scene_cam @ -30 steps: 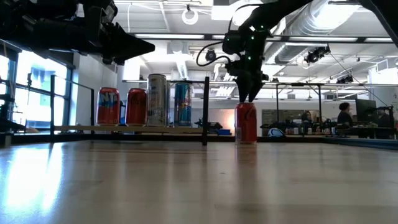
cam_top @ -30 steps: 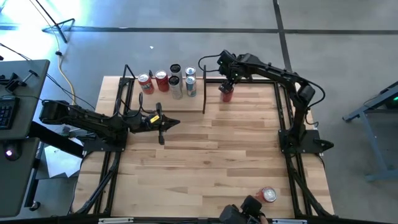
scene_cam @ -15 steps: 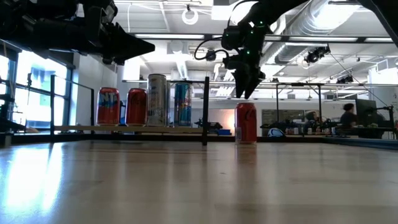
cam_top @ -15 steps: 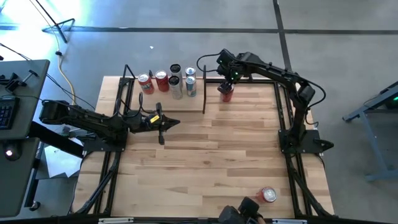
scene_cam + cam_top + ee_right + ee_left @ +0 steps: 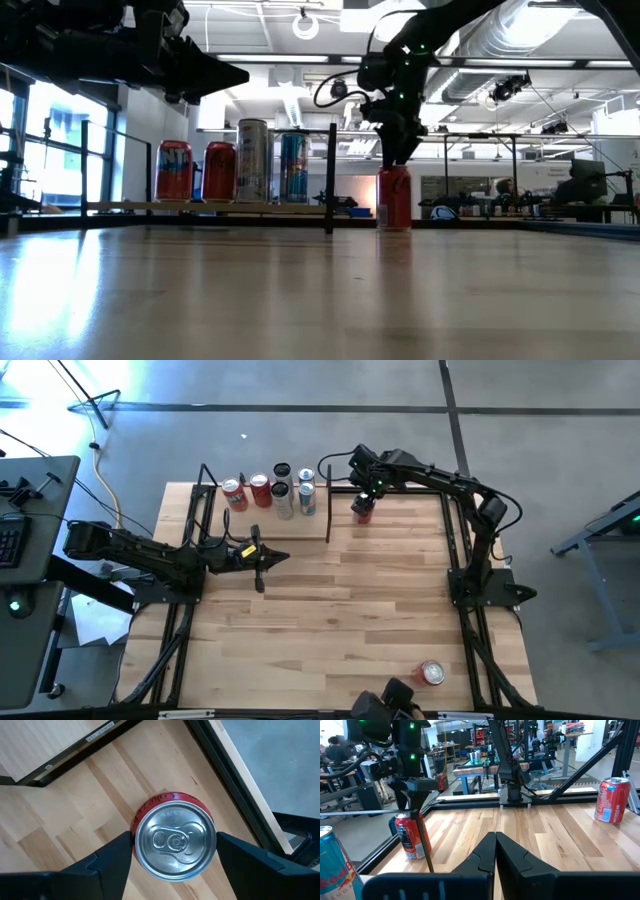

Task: Place canned beverage on shelf
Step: Put the red-black soda can on the shelf aligned with the other red-black soda can

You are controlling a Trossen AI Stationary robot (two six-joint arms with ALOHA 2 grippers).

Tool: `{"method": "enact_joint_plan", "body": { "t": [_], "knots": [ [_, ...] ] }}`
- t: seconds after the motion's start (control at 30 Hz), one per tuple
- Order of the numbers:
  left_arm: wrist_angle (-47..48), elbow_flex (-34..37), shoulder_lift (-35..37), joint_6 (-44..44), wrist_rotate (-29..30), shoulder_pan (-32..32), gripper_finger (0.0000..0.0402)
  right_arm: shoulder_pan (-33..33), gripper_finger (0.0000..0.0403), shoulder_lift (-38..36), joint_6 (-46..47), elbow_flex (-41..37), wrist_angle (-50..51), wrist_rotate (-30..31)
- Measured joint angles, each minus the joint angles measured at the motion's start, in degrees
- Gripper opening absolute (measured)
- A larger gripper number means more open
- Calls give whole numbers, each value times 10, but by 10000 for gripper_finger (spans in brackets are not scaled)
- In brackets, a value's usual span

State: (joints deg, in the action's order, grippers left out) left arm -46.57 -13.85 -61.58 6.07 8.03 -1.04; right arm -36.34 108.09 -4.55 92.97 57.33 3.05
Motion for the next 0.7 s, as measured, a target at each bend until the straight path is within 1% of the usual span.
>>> {"method": "enact_joint_plan", "body": {
  "t": [0.13,0.33,0.53,0.7],
  "knots": [
    [0,0,0,0,0,0,3,0,268,0,0,0,-2,-3],
    [0,0,0,0,0,0,3,0,259,7,33,1,-2,-12],
    [0,0,0,0,0,0,3,0,232,18,88,2,4,-18],
    [0,0,0,0,0,0,3,3,230,-2,154,0,26,-28]
  ]
}}
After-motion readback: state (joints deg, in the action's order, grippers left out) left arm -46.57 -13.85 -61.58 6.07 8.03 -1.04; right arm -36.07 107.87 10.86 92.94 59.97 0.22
